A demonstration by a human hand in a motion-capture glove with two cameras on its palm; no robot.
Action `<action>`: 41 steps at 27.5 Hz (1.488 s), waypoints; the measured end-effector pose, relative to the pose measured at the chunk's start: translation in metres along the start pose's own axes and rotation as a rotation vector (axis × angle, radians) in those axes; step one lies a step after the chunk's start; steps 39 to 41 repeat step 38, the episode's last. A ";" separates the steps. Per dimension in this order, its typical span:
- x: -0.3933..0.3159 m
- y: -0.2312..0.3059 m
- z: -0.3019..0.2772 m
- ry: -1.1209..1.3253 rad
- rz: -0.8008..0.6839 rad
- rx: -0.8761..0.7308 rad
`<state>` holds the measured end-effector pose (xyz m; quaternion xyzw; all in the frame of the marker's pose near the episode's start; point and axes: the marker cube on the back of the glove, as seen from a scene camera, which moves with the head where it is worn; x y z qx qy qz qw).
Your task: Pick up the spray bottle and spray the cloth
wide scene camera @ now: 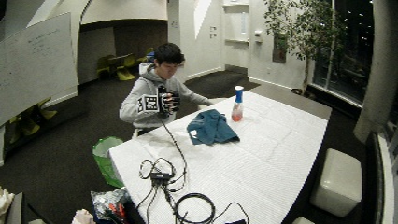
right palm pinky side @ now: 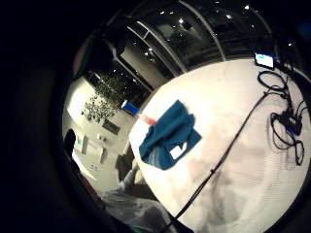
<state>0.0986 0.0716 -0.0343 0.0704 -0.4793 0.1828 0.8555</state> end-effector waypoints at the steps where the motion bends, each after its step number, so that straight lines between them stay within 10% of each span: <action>1: 0.001 0.004 -0.005 0.004 -0.001 0.006; 33: 0.093 0.058 -0.065 -0.094 0.033 0.101; 41: 0.101 0.026 -0.060 -0.094 0.116 0.370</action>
